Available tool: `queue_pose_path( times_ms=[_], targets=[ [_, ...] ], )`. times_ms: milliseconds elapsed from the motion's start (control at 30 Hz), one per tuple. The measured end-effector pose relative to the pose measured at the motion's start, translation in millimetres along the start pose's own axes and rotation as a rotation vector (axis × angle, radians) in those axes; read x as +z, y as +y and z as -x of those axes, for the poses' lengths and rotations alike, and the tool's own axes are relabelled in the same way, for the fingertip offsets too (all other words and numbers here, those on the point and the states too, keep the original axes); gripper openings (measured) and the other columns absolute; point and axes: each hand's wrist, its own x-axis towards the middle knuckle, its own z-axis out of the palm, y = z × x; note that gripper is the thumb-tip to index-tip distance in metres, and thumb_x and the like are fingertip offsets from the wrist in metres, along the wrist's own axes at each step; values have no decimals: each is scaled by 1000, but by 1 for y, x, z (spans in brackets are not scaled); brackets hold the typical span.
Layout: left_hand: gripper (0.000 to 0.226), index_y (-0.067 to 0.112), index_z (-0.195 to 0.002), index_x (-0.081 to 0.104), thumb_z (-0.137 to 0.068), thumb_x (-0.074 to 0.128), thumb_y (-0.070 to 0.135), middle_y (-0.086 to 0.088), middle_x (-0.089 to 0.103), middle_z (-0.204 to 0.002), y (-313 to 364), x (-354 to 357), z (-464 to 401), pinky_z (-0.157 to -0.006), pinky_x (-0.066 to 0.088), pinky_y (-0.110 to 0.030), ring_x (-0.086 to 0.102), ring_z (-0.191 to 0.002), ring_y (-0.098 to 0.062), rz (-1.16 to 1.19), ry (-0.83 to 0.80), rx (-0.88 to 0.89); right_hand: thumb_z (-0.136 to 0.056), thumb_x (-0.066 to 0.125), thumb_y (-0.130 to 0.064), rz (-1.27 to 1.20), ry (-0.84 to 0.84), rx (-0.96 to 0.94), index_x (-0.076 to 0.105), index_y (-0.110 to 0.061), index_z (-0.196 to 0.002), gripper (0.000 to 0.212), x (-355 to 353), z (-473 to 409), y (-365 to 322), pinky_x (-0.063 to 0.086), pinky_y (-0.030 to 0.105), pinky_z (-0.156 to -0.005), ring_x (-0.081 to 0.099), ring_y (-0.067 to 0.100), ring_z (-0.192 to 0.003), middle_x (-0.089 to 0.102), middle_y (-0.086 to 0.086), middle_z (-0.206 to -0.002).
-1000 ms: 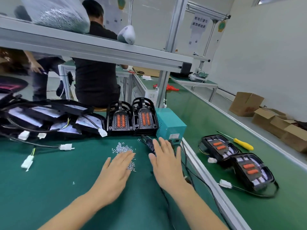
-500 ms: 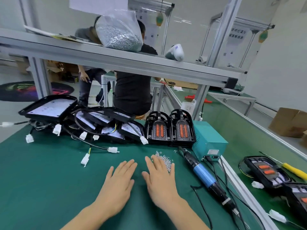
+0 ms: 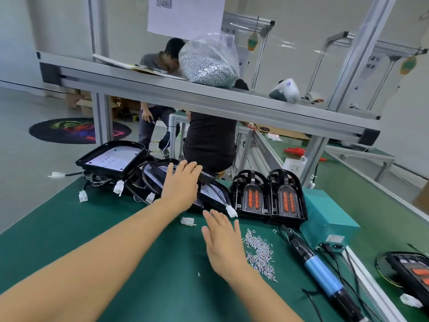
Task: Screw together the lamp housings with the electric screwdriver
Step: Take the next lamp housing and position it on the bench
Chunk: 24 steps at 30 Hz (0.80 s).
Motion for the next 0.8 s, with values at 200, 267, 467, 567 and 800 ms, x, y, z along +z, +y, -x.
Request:
queue_pose_path(
  times_ms=[200, 267, 467, 567, 800],
  targets=[
    [59, 20, -148, 21, -96, 48, 17, -1, 28, -153, -10, 14, -41, -115, 5, -52, 16, -143, -25, -190, -75, 81, -107, 27, -25, -88, 114, -9, 27, -23, -153, 46, -6, -21, 3, 1, 35, -119, 20, 10, -144, 30, -9, -155],
    [53, 20, -144, 32, -94, 50, 16, -3, 42, -144, -11, 20, -46, -115, 5, -53, 28, -137, -27, -237, -105, 107, -106, 31, -21, -139, 163, -9, 33, -19, -149, 44, -9, -27, 5, 12, 35, -117, 32, 15, -138, 41, -5, -148],
    [23, 21, -109, 57, -88, 57, 14, -3, 56, -111, -18, 26, -57, -102, 29, -39, 53, -107, -25, -375, -30, 197, -104, 37, -19, -381, 183, 62, 36, -17, -149, 45, -14, -37, 11, 31, 25, -100, 42, 20, -129, 50, 2, -141],
    [19, 19, -99, 59, -85, 56, 6, -4, 57, -103, -19, 22, -61, -92, 32, -34, 55, -98, -25, -388, -17, 251, -104, 39, -20, -494, 172, 110, 40, -17, -147, 43, -15, -39, 12, 33, 24, -96, 44, 18, -128, 51, 1, -141],
    [21, 18, -97, 61, -88, 48, 3, -2, 58, -98, -26, 9, -59, -79, 26, -29, 54, -91, -23, -364, -1, 333, -104, 37, -27, -681, 143, 215, 41, -11, -144, 43, -20, -45, 9, 32, 24, -98, 45, 21, -131, 49, 5, -145]
  ],
)
